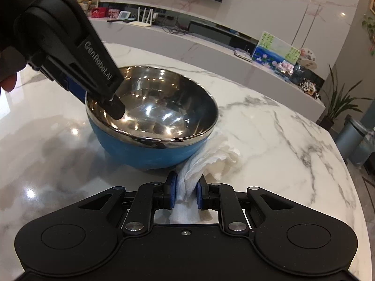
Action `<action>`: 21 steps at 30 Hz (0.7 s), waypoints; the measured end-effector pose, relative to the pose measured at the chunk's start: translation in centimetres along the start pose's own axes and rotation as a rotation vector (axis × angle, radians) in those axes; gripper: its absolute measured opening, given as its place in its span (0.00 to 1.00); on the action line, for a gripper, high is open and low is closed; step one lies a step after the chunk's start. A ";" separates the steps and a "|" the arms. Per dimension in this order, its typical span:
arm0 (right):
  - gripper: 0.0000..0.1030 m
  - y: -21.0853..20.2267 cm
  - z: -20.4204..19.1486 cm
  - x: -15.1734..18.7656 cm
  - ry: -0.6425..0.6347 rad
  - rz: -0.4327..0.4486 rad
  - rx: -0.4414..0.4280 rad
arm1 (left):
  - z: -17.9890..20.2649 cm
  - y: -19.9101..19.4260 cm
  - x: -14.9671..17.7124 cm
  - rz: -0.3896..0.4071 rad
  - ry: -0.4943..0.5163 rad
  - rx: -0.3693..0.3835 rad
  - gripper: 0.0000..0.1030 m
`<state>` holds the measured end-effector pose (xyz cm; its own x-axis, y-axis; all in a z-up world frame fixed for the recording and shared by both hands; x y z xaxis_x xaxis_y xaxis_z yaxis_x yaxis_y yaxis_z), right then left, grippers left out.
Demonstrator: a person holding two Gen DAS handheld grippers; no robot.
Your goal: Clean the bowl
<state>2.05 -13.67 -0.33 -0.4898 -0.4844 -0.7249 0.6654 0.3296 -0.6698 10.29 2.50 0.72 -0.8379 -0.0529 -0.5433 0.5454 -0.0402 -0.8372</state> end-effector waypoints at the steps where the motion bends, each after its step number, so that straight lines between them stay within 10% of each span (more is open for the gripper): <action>1: 0.14 -0.1 0.1 0.0 0.000 0.006 0.007 | 0.1 0.0 0.0 0.001 0.004 0.003 0.21; 21: 0.15 -1.0 0.0 -0.3 -0.069 0.058 0.022 | -0.1 0.6 -0.9 0.031 0.010 -0.025 0.10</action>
<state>1.52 -13.84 0.49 -0.4106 -0.5199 -0.7491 0.7044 0.3408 -0.6227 11.41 2.66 0.69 -0.8209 -0.0442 -0.5694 0.5704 -0.0141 -0.8213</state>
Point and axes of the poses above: each gripper's, at about its wrist camera, not at the fingertips, and y roughly the way its jaws point, z to its right, x to its underside, the point moved 1 cm from there along y, roughly the way its jaws point, and after that the axes turned 9 degrees about -x, right-handed, at the moved point
